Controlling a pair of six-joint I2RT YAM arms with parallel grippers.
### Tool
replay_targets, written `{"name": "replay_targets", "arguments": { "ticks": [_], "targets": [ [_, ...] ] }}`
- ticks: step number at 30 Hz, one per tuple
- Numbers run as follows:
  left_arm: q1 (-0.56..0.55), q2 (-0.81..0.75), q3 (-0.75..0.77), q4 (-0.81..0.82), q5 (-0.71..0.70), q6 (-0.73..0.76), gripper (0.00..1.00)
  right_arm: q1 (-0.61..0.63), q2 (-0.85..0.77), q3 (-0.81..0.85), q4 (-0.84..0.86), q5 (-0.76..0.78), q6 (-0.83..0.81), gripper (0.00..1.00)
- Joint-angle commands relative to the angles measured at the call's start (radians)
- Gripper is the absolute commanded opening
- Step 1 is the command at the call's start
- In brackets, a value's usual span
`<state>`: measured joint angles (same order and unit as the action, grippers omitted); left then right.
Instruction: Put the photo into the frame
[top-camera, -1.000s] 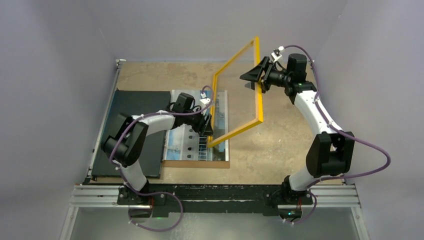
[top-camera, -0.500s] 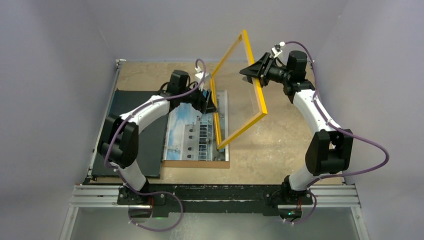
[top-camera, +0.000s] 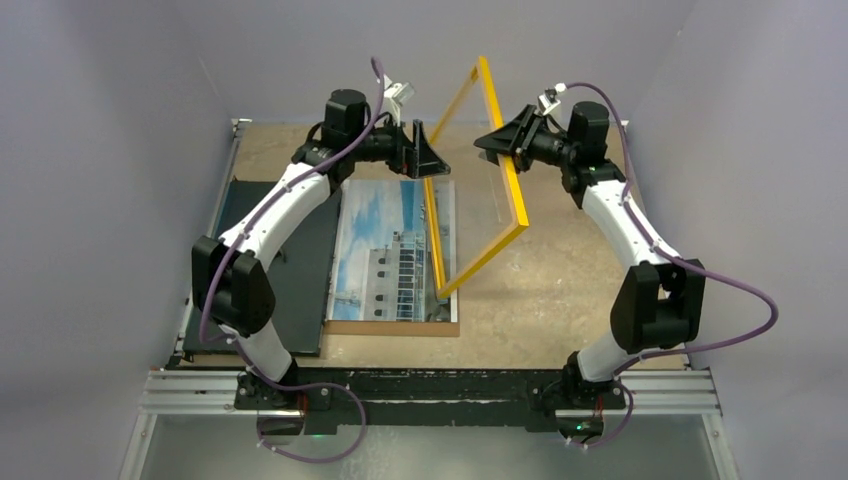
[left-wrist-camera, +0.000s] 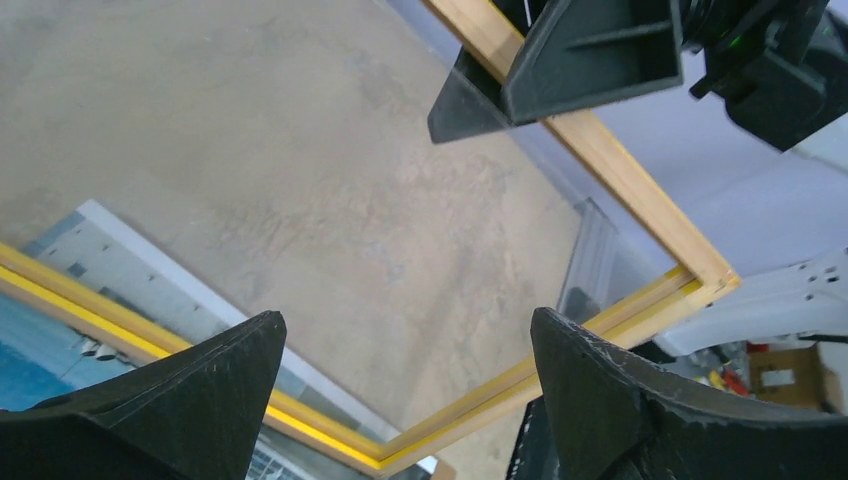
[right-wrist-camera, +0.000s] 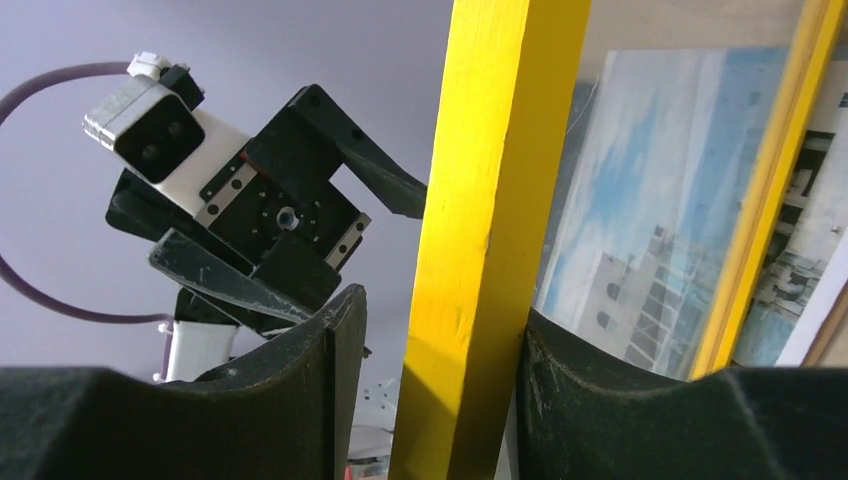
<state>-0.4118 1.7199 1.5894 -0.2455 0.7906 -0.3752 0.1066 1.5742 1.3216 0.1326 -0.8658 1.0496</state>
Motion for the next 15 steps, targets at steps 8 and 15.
{"name": "replay_targets", "arguments": {
  "ticks": [8,15],
  "targets": [
    [-0.028,-0.041,0.035,0.141,-0.007,-0.206,0.94,0.073,-0.109,0.032,0.049,0.111,0.045,0.41],
    [-0.023,-0.069,0.039,0.111,-0.013,-0.188,0.96,0.100,-0.119,0.033,0.057,0.136,0.058,0.36]
  ]
}}
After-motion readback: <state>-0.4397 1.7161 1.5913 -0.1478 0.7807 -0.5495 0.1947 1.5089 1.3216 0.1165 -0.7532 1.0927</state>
